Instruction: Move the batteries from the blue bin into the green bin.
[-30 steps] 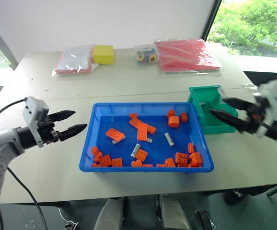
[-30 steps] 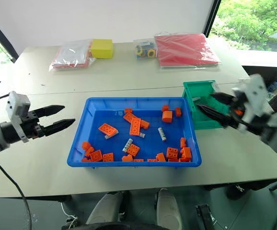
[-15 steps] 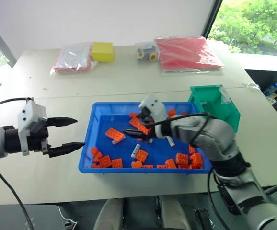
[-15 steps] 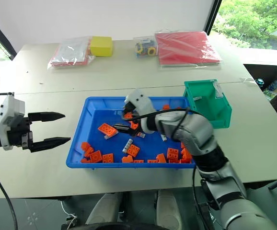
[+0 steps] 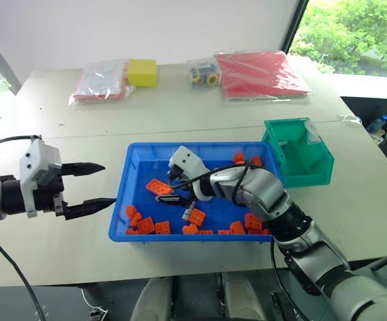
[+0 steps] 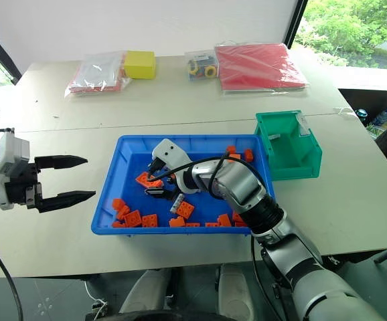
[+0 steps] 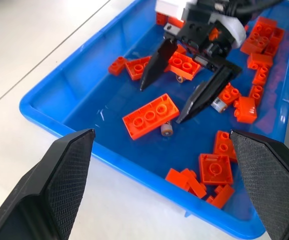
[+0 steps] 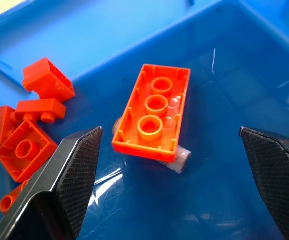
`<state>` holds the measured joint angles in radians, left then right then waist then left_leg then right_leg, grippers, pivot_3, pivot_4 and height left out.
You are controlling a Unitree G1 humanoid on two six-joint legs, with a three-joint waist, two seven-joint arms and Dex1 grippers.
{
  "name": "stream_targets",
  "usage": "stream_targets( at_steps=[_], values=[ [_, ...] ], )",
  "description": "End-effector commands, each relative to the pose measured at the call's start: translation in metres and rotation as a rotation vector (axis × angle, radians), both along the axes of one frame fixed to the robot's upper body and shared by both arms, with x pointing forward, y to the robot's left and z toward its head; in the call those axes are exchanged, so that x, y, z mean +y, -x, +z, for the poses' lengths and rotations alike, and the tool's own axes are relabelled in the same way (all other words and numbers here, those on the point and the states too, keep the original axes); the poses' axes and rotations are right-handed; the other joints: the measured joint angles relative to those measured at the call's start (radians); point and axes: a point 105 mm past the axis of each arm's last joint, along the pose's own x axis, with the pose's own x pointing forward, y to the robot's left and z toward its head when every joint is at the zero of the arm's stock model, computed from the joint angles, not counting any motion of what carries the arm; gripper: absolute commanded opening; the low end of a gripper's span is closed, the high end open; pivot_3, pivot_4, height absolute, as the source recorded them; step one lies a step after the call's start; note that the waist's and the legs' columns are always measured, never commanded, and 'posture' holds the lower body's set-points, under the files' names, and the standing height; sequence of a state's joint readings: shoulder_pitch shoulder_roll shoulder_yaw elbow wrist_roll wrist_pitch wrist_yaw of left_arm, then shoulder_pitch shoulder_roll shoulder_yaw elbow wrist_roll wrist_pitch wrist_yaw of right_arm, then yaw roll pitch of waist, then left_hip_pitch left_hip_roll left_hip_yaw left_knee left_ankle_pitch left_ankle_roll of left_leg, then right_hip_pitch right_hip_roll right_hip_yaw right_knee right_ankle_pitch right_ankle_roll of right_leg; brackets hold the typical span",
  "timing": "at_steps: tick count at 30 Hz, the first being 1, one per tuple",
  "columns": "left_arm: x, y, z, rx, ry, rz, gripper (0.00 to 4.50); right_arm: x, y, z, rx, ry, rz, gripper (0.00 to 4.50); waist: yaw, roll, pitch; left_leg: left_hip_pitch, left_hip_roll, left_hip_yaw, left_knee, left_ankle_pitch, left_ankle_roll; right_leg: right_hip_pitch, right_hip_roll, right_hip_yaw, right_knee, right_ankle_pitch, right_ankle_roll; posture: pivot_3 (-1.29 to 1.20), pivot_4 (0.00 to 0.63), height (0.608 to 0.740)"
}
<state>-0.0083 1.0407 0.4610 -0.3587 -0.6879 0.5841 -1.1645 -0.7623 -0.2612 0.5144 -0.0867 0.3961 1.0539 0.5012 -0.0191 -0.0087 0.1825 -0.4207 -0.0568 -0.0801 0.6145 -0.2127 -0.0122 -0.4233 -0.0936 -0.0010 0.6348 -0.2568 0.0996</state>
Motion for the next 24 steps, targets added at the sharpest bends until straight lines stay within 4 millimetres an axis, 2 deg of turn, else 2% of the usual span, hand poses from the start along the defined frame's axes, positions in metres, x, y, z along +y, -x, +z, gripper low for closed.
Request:
stream_targets(
  at_steps=[1,3,4,6,10,19,24],
  values=[
    [0.000,-0.002,0.014,-0.055,0.018,0.011,4.50,0.002,-0.005,0.008,-0.053,-0.016,0.008,3.60,0.000,0.000,0.000,0.000,0.000,0.000,0.000,0.000,0.000,0.000,0.000,0.000,0.000,0.000,0.000,0.00,0.150,0.735],
    [0.000,-0.003,0.016,-0.060,0.024,0.012,4.50,0.002,-0.007,0.009,-0.057,-0.022,0.001,2.65,0.000,0.000,0.000,0.000,0.000,0.000,0.000,0.000,0.000,0.000,0.000,0.000,0.000,0.000,0.000,0.00,0.150,0.735],
    [0.001,-0.004,0.016,-0.061,0.026,0.013,4.50,0.002,-0.008,0.010,-0.059,-0.027,-0.001,1.97,0.000,0.000,0.000,0.000,0.000,0.000,0.000,0.000,0.000,0.000,0.000,0.000,0.000,0.000,0.000,0.00,0.150,0.735],
    [0.001,-0.005,0.016,-0.063,0.026,0.014,4.50,0.002,-0.009,0.014,-0.062,-0.041,-0.005,1.17,0.000,0.000,0.000,0.000,0.000,0.000,0.000,0.000,0.000,0.000,0.000,0.000,0.000,0.000,0.000,0.00,0.150,0.735],
    [0.002,-0.008,0.015,-0.068,0.026,0.015,4.50,0.004,-0.014,0.021,-0.072,-0.071,-0.018,1.16,-0.001,0.000,0.000,0.000,0.000,0.000,0.000,0.000,-0.001,-0.001,0.000,0.000,0.002,0.000,0.000,0.00,0.150,0.735],
    [-0.004,-0.016,0.017,-0.105,0.037,0.006,4.50,0.011,-0.044,0.021,-0.154,-0.077,-0.067,1.16,-0.001,0.000,0.000,0.001,0.000,0.000,0.000,0.002,-0.003,-0.002,0.001,0.001,0.006,0.000,0.000,0.00,0.150,0.735],
    [-0.005,-0.018,0.018,-0.115,0.047,0.010,4.50,0.012,-0.051,0.030,-0.223,-0.060,-0.037,3.62,-0.002,0.000,0.000,0.001,0.000,0.000,0.001,0.002,-0.004,-0.005,0.001,0.001,0.011,0.000,0.000,0.00,0.150,0.735]
  ],
)
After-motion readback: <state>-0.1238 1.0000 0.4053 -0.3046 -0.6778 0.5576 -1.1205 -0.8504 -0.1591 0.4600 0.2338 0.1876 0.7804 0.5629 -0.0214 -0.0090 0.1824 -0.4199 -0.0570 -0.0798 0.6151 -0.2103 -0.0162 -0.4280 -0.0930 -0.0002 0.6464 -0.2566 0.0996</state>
